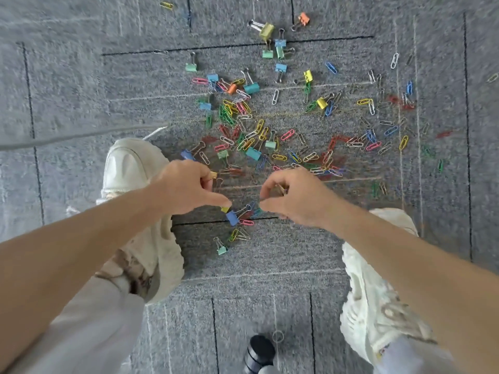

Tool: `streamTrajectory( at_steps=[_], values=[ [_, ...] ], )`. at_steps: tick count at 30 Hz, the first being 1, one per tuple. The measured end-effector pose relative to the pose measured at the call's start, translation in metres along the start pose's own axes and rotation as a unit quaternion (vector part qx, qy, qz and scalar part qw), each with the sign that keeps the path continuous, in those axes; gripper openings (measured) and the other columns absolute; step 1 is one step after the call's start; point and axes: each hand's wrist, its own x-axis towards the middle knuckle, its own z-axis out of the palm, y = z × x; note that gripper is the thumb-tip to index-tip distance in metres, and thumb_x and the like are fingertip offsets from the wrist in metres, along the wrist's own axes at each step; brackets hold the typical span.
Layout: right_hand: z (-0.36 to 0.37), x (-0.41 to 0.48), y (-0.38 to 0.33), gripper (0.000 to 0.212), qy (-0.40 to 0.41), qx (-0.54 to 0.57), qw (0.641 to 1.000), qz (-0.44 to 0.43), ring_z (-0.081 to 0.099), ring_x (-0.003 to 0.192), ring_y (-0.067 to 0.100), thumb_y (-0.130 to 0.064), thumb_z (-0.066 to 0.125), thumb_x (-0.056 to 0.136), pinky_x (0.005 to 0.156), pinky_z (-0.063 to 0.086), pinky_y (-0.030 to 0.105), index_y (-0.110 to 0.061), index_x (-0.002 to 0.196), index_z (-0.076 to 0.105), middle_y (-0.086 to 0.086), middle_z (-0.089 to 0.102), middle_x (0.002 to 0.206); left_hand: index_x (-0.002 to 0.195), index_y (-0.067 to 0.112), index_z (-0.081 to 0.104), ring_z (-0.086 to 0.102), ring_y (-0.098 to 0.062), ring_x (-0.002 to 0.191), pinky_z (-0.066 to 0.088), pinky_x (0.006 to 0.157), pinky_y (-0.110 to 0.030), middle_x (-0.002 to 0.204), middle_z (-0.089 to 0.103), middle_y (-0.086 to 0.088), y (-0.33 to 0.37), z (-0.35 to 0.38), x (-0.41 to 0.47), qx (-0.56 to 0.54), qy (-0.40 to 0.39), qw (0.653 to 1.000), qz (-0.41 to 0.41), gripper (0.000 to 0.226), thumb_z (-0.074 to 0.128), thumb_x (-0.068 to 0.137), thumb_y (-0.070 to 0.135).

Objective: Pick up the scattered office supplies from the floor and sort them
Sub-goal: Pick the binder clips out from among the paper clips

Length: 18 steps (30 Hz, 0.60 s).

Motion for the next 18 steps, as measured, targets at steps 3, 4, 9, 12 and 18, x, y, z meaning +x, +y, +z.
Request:
streamTrajectory(
  at_steps=[3,4,9,12,18],
  values=[
    [0.028,0.008,-0.009,0.015,0.004,-0.220,0.973,-0.063,0.065,0.068,0.017,-0.032,0.068,0.089,0.059,0.051,0.026,-0.036,0.103,0.064,-0.005,0.070,0.085,0.090,0.022,0.063,0.059,-0.017,0.069,0.045,0.059,-0.030,0.072,0.060,0.003,0.002,0.009,0.003,0.091,-0.007,0.996,-0.019,0.049,0.074,0.072,0.066],
    [0.037,0.010,-0.010,0.021,0.009,-0.262,0.962,-0.074,0.067,0.075,0.018,-0.032,0.067,0.091,0.065,0.053,0.029,-0.038,0.111,0.063,-0.005,0.071,0.089,0.094,0.019,0.064,0.061,-0.020,0.073,0.047,0.062,-0.031,0.075,0.061,0.001,0.004,0.011,0.006,0.122,-0.011,0.992,-0.026,0.052,0.074,0.072,0.065],
    [0.068,0.020,-0.015,0.033,0.038,-0.368,0.919,-0.134,0.068,0.088,0.029,-0.028,0.059,0.096,0.067,0.049,0.036,-0.033,0.128,0.054,0.000,0.066,0.102,0.066,0.012,0.052,0.057,-0.026,0.068,0.046,0.059,-0.032,0.066,0.053,-0.004,0.009,0.015,0.011,0.138,0.001,0.987,-0.078,0.058,0.078,0.070,0.063],
    [0.070,0.024,-0.019,0.034,0.044,-0.388,0.910,-0.139,0.066,0.089,0.029,-0.021,0.059,0.096,0.068,0.051,0.036,-0.029,0.129,0.055,0.001,0.063,0.101,0.063,0.013,0.048,0.052,-0.020,0.060,0.043,0.053,-0.030,0.066,0.052,-0.003,0.010,0.018,0.005,0.129,0.003,0.988,-0.090,0.055,0.075,0.078,0.058],
    [0.067,0.024,-0.019,0.027,0.030,-0.409,0.900,-0.146,0.064,0.092,0.026,-0.018,0.055,0.097,0.071,0.051,0.034,-0.021,0.123,0.059,-0.001,0.065,0.101,0.076,0.009,0.067,0.057,-0.018,0.056,0.055,0.057,-0.031,0.069,0.065,-0.004,0.002,0.018,0.004,0.026,-0.022,0.996,-0.084,0.044,0.074,0.081,0.051]
  ],
)
